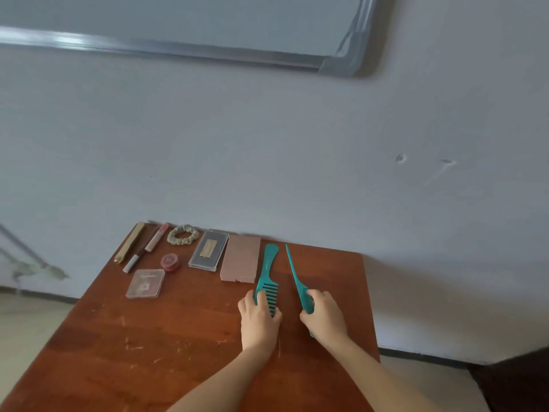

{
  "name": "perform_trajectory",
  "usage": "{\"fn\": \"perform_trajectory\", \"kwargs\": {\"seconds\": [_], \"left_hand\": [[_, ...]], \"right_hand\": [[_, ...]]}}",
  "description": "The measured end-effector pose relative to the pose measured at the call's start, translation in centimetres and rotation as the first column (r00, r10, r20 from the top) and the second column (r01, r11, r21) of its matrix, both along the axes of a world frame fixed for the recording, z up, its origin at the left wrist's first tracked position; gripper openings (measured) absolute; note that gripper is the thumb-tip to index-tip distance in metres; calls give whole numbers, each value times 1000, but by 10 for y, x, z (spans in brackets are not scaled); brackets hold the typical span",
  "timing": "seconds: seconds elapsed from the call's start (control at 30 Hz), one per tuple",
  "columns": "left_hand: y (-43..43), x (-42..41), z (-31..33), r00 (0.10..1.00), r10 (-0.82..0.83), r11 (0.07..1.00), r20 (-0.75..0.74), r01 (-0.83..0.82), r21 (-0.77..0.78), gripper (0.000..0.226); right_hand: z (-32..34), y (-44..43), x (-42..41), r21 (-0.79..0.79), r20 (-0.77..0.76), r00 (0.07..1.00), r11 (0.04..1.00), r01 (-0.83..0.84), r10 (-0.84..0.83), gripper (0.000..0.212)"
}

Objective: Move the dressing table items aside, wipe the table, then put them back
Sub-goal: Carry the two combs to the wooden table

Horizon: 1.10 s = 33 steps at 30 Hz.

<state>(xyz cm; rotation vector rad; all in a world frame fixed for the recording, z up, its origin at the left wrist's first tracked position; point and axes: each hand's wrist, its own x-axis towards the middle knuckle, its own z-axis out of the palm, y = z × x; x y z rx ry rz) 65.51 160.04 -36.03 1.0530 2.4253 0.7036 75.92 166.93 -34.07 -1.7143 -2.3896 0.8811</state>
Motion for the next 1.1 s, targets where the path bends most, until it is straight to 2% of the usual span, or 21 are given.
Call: {"fn": "perform_trajectory", "kwargs": {"seconds": [0.07, 0.17, 0.3, 0.53, 0.7, 0.87, 1.1], "left_hand": [[-2, -3, 0, 999, -23, 1000, -27, 22, -13, 46], [-10, -16, 1, 984, -88, 995, -154, 80, -57, 47], [-27, -46, 4, 948, -215, 968, -236, 175, -179, 44], [-47, -81, 8, 905, -361, 898, -225, 272, -346, 48], [-52, -92, 5, 876, -428, 878, -225, 342, -336, 47], [-52, -108, 10, 832, -523, 833, -184, 453, -318, 48], [-56, -129, 28, 688, -687, 726, -232, 658, -198, 49]], "right_hand": [[-2, 4, -8, 2, -5, 1000, 1000, -10, 10, 50], [-2, 6, -22, 0, -28, 1000, 1000, -14, 14, 48], [-4, 3, -43, -10, -23, 1000, 1000, 2, -3, 35], [-10, -10, -59, 17, -14, 999, 999, 36, -35, 28], [-5, -17, -62, 52, 34, 999, 998, 31, -33, 29], [8, -27, -60, 122, 85, 989, 987, 109, -119, 38], [29, -72, -49, 220, 139, 943, 938, 268, -302, 40]]}}
